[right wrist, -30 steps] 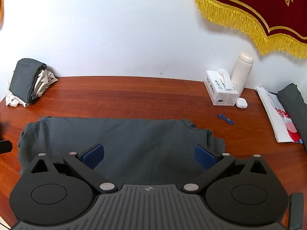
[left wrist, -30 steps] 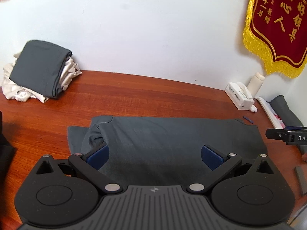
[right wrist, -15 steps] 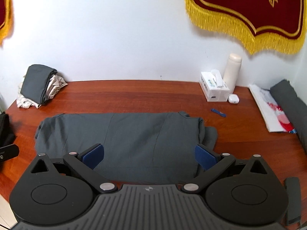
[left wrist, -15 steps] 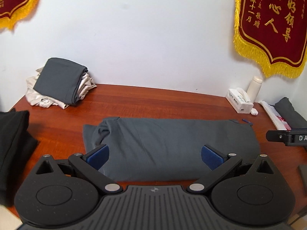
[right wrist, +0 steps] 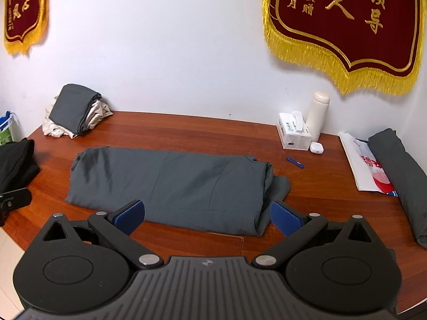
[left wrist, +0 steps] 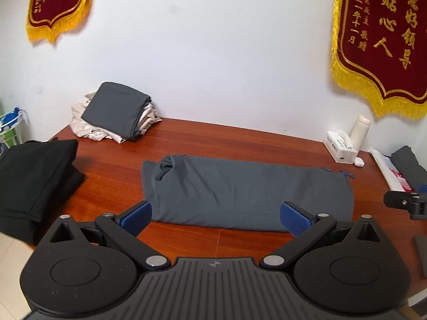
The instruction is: Fold clothes
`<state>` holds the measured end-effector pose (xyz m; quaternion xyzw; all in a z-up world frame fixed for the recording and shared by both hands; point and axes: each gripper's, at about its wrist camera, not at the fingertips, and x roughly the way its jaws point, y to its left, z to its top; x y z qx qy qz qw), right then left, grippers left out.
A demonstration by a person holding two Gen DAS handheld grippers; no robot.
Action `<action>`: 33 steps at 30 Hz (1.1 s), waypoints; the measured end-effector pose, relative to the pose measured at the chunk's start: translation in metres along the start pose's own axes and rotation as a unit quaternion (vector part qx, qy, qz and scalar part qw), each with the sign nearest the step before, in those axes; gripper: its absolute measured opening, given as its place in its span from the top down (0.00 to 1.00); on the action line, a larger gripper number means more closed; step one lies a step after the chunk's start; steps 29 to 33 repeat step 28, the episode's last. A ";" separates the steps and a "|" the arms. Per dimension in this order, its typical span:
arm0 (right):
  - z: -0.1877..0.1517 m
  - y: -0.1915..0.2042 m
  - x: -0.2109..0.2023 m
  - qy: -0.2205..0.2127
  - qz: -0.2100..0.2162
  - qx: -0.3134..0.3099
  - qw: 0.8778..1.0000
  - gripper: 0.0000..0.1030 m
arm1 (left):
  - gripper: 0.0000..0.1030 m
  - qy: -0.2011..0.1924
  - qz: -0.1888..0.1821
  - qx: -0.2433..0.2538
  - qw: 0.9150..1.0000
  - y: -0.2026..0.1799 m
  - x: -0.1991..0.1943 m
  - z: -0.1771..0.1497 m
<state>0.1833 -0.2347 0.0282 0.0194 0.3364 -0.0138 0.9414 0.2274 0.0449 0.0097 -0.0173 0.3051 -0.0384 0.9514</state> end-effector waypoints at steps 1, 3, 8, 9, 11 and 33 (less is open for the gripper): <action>-0.003 0.001 -0.006 0.000 -0.001 -0.005 1.000 0.01 | 0.00 0.000 0.002 0.001 1.000 0.000 -0.004 -0.003; -0.006 0.003 -0.009 0.001 -0.002 -0.006 1.000 0.01 | 0.00 0.005 0.005 0.009 1.000 -0.002 -0.009 -0.007; -0.021 0.008 -0.021 0.008 -0.003 -0.003 1.000 0.01 | 0.00 0.022 0.005 0.039 0.999 -0.006 -0.015 -0.015; -0.024 0.009 -0.022 0.008 -0.004 -0.003 1.000 0.01 | 0.00 0.023 0.005 0.041 0.999 -0.006 -0.017 -0.016; -0.030 0.013 -0.025 0.012 -0.008 -0.004 1.000 0.01 | 0.00 0.025 0.005 0.044 0.999 -0.005 -0.020 -0.018; -0.048 0.036 -0.036 0.024 -0.018 0.001 1.000 0.01 | 0.00 0.031 -0.020 0.056 0.998 0.006 -0.032 -0.015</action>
